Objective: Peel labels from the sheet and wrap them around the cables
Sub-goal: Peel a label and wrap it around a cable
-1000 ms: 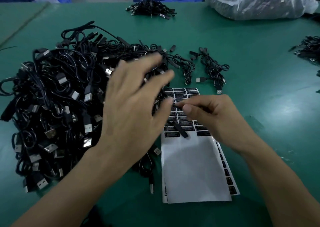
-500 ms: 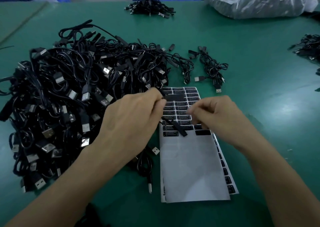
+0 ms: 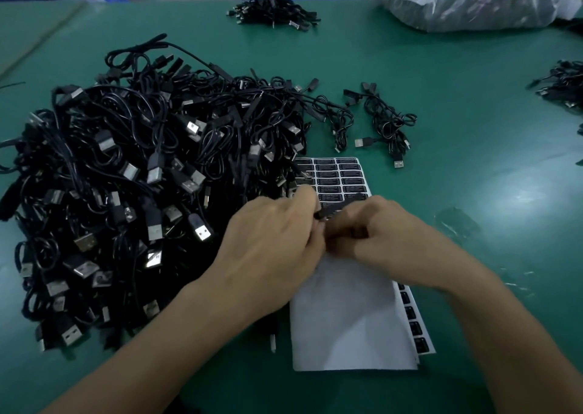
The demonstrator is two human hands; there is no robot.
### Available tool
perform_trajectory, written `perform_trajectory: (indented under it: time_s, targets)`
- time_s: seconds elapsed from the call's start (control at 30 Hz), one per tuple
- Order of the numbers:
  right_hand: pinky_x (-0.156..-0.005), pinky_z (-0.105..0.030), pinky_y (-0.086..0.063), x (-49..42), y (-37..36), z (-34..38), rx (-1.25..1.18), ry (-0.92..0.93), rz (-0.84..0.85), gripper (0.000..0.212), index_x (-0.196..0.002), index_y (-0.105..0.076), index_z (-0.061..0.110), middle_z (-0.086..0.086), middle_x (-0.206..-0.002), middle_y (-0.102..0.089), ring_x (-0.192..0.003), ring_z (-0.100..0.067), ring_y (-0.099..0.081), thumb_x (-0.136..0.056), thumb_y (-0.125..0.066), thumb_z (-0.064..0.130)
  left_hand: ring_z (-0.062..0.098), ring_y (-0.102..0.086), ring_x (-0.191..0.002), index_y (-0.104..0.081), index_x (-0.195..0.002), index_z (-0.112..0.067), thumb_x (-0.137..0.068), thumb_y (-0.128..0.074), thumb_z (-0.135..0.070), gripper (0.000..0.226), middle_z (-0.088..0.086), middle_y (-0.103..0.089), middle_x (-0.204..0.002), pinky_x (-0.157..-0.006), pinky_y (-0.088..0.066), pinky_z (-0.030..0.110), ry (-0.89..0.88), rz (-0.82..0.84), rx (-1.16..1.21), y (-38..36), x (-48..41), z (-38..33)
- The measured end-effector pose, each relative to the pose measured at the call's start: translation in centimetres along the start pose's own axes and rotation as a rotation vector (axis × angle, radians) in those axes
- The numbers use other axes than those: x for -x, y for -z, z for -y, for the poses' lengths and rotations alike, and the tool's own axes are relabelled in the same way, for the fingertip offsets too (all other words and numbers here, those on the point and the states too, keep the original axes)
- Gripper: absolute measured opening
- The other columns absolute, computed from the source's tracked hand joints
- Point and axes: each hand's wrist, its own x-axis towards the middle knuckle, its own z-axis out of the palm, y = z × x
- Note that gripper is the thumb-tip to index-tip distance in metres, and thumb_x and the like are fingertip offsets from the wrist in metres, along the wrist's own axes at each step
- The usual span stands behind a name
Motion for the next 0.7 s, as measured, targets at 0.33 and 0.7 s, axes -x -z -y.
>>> perform_trajectory:
  time_s: [0.33,0.7]
  targets:
    - [-0.064,-0.019,-0.043,-0.4,1.4,-3.1,-0.165,-0.349,-0.416,0.043,-0.114,-0.061,0.033,0.014,-0.1,-0.063,-0.088,0.0,-0.06,-0.079,-0.083,0.04,0.015,-0.051,-0.053,-0.042,-0.083,-0.019,-0.077,-0.066,-0.017,0.025,-0.009,-0.057,-0.062,-0.054,-0.016,0.012,0.062,0.013,-0.115,0.0,0.0,0.6]
    - [-0.087,-0.032,-0.051,-0.9,1.4,-3.0,-0.516,-0.335,-0.347,0.069,-0.115,-0.062,0.027,-0.007,-0.094,-0.071,-0.086,-0.015,-0.071,-0.054,-0.094,0.021,0.022,-0.05,-0.051,-0.037,-0.076,-0.024,-0.078,-0.079,-0.044,0.047,-0.005,-0.053,-0.056,-0.064,-0.03,0.029,0.011,-0.159,-0.192,-1.4,0.1,0.5]
